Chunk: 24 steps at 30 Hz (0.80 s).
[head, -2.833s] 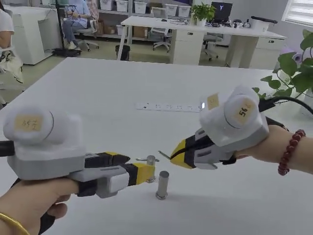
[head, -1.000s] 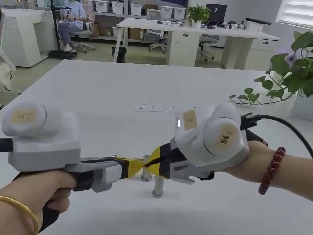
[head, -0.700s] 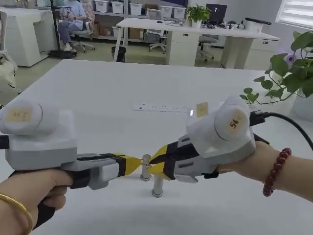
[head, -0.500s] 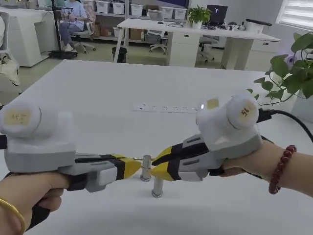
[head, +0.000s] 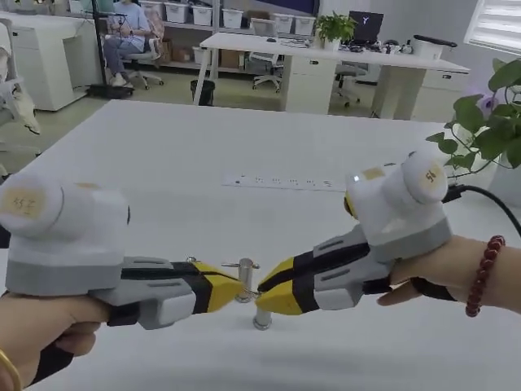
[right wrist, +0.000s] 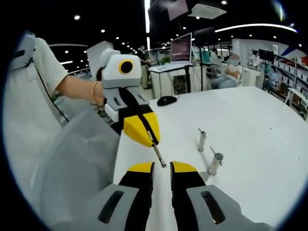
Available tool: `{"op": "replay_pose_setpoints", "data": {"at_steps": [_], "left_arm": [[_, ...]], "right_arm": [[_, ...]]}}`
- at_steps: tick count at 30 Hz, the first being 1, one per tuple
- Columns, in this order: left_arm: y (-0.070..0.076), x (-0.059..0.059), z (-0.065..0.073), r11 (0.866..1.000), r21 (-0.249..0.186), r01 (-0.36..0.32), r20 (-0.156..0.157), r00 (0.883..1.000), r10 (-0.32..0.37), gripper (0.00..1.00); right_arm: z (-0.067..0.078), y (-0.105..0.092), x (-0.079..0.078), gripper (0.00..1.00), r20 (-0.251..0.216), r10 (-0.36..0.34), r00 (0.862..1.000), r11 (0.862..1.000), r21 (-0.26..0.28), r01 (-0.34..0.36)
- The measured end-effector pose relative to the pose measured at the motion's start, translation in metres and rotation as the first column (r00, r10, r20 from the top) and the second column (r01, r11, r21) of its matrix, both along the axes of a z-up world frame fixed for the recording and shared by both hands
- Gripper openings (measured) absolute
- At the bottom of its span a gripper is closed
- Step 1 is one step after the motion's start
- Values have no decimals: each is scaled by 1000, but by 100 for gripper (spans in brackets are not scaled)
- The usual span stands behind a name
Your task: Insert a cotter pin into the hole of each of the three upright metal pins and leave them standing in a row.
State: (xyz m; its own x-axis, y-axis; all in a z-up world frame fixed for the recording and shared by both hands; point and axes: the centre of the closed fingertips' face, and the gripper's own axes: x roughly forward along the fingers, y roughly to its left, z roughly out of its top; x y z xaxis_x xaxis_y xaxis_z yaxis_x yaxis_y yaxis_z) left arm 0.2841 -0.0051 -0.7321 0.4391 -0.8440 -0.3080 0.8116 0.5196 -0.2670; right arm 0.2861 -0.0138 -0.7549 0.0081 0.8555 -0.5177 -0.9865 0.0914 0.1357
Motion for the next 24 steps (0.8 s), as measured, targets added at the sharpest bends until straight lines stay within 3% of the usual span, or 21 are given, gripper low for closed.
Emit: {"op": "replay_pose_setpoints", "data": {"at_steps": [13,24], "left_arm": [[-3,-10,-2,997,20,79,19,997,-79,0],[-6,-17,-6,992,39,124,28,992,-125,0]], "right_arm": [[-7,4,-13,10,-28,65,998,998,-4,-65],[-12,1,-21,6,-43,79,996,996,-30,-80]]}}
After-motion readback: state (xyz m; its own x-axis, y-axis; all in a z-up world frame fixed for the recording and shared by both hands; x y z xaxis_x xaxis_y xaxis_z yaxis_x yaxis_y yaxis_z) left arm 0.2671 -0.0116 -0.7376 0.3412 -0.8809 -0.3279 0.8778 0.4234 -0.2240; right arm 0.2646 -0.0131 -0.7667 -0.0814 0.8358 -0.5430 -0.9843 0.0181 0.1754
